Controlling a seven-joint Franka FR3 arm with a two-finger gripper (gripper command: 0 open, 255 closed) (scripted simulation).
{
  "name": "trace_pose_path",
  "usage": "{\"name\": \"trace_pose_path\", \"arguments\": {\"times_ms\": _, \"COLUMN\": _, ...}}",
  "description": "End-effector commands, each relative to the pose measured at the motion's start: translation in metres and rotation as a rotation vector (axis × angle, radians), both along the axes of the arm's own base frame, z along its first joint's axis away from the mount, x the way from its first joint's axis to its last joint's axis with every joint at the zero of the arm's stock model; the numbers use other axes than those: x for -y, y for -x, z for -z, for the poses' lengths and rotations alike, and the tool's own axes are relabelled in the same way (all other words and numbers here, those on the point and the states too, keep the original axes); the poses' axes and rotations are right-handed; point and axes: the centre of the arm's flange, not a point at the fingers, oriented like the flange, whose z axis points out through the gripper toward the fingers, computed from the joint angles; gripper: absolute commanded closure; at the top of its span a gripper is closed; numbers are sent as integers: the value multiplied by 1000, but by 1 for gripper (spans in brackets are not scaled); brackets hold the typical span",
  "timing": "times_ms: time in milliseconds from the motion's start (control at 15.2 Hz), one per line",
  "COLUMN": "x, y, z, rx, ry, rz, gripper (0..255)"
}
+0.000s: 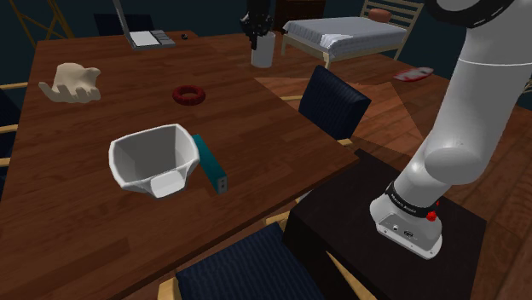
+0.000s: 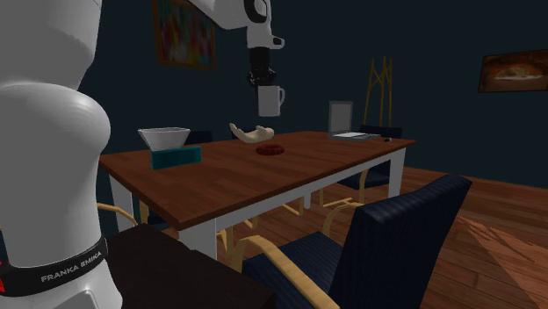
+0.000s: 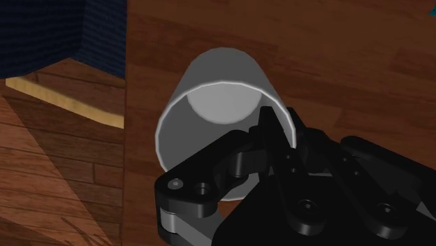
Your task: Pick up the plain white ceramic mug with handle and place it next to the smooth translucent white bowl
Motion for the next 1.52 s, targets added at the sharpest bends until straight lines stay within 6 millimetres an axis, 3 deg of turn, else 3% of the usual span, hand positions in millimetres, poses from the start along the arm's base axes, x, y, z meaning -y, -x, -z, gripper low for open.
{"name": "trace_pose_path", "arguments": {"times_ms": 0, "x": -20, "y": 18, "z": -1, "rx": 0, "ry": 0, "rz": 1, "gripper": 255}}
{"name": "trace_pose_path", "arguments": {"times_ms": 1452, "x": -241, "y": 205, "z": -2, "rx": 0, "ry": 0, "rz": 1, "gripper": 255}}
